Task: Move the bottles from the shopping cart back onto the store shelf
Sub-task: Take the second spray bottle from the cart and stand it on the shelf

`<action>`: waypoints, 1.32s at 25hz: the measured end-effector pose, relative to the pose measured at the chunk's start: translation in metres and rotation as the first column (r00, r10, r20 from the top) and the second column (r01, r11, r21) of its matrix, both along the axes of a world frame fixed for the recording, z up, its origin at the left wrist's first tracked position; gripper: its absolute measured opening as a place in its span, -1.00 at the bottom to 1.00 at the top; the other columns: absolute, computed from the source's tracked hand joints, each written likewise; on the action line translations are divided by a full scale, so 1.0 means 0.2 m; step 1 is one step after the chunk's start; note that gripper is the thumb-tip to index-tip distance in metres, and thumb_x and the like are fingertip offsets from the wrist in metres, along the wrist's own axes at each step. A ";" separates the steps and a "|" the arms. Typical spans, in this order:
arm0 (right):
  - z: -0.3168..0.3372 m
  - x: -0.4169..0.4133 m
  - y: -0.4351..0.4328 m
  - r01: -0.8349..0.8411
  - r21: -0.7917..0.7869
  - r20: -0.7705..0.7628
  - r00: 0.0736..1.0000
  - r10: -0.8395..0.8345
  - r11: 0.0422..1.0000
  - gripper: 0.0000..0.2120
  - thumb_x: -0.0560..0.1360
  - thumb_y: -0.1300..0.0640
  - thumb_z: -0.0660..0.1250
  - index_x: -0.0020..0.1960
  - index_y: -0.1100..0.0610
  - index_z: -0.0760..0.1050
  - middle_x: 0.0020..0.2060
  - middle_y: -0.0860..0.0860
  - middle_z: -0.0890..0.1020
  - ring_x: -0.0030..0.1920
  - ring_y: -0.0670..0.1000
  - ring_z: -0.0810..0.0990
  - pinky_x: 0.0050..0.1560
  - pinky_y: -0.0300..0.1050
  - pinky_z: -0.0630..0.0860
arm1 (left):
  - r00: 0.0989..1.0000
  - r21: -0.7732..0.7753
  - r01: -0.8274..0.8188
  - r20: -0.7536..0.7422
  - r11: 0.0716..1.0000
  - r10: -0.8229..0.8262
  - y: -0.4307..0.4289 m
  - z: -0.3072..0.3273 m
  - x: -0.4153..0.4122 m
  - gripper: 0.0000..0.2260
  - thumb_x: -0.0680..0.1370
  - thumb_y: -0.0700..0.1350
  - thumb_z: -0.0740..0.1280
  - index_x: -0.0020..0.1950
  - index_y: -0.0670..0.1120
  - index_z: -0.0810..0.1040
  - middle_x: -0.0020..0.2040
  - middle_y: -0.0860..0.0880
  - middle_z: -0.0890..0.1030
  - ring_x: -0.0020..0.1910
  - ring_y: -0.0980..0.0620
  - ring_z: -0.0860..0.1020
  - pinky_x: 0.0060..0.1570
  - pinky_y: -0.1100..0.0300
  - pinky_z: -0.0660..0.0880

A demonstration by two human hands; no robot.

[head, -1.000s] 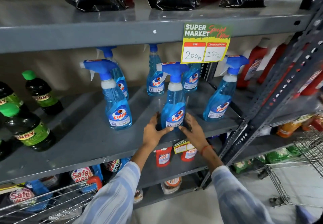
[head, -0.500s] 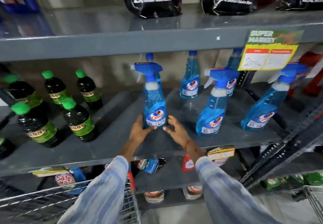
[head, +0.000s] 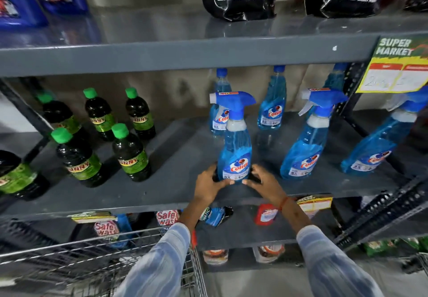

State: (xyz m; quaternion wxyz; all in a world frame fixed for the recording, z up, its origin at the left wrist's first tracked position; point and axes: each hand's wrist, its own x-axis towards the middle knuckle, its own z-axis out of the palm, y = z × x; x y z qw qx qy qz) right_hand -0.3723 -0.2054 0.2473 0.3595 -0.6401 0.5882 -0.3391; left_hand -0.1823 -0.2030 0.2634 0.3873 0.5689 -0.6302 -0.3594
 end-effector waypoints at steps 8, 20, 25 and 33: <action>0.03 -0.02 0.03 -0.046 0.026 0.019 0.999 0.045 0.999 -0.53 0.40 0.20 0.43 0.25 0.23 0.37 0.22 0.17 0.52 0.23 0.07 0.49 0.22 -0.18 0.39 | 0.999 0.010 0.035 -0.004 0.999 -0.035 -0.01 -0.01 0.02 -0.50 0.27 -0.08 0.55 0.16 -0.09 0.52 0.08 -0.08 0.67 -0.03 0.07 0.61 -0.09 0.41 0.47; 0.06 -0.01 0.04 -0.049 0.058 0.039 0.998 0.047 0.997 -0.51 0.41 0.18 0.42 0.28 0.22 0.34 0.27 0.19 0.49 0.29 0.09 0.45 0.25 -0.12 0.38 | 1.000 0.007 0.012 -0.021 1.000 -0.012 -0.01 -0.02 0.01 -0.52 0.27 -0.10 0.55 0.15 -0.11 0.53 0.07 -0.08 0.67 -0.09 0.13 0.59 -0.23 0.64 0.41; 0.05 -0.01 0.04 -0.047 0.051 0.055 0.997 0.045 0.998 -0.52 0.41 0.20 0.42 0.27 0.22 0.35 0.26 0.19 0.50 0.21 -0.02 0.44 0.21 -0.17 0.37 | 0.999 0.017 0.009 -0.043 1.000 -0.008 -0.01 -0.03 0.01 -0.53 0.27 -0.12 0.55 0.13 -0.12 0.54 0.00 0.02 0.64 -0.16 0.24 0.57 -0.23 0.64 0.41; 0.04 -0.01 0.03 -0.055 0.034 0.039 0.998 0.053 0.998 -0.54 0.41 0.22 0.43 0.24 0.26 0.36 0.25 0.22 0.50 0.27 0.13 0.47 0.27 -0.03 0.41 | 0.997 0.010 0.030 -0.065 0.999 -0.029 -0.01 -0.03 0.01 -0.57 0.29 -0.15 0.54 0.13 -0.14 0.55 0.04 -0.06 0.66 -0.09 0.15 0.60 -0.17 0.61 0.43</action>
